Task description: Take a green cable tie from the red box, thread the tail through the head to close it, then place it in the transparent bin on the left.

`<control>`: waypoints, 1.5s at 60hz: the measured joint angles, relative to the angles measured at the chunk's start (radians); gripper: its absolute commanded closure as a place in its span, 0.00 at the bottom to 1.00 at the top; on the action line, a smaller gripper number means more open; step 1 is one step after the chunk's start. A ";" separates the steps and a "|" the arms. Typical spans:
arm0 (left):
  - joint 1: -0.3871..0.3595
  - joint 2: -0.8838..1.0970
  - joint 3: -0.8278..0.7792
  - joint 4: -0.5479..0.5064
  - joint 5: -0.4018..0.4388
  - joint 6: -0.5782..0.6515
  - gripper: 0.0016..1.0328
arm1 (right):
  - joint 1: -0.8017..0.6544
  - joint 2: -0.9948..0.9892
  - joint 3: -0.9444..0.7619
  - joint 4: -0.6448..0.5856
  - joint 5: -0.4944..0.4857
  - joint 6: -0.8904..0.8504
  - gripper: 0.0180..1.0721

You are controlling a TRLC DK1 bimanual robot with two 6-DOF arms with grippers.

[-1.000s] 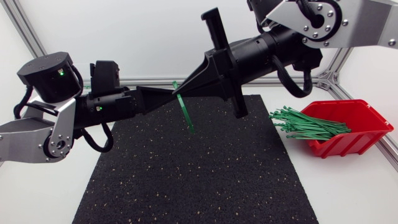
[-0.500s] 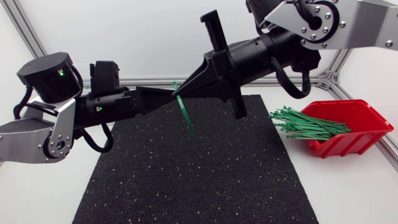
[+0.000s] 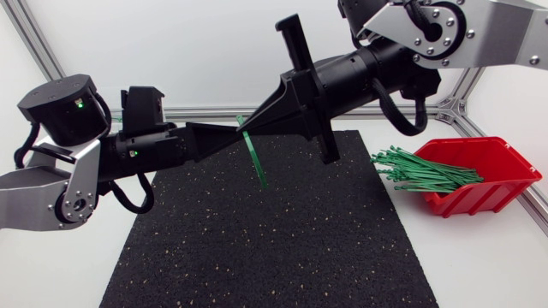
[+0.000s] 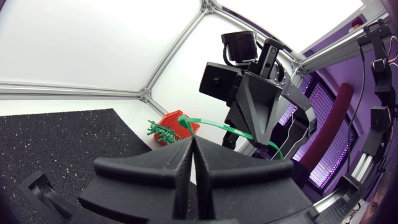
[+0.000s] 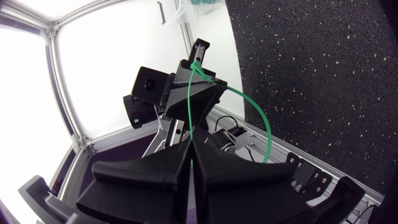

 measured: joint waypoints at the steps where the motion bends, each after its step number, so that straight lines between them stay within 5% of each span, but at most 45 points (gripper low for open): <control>1: 0.000 -0.002 0.000 0.000 0.000 0.000 0.97 | 0.000 0.002 0.000 0.000 0.000 0.000 0.95; 90: -0.092 -0.104 -0.084 -0.038 -0.111 0.159 0.97 | -0.018 0.041 0.023 -0.073 -0.012 0.000 0.95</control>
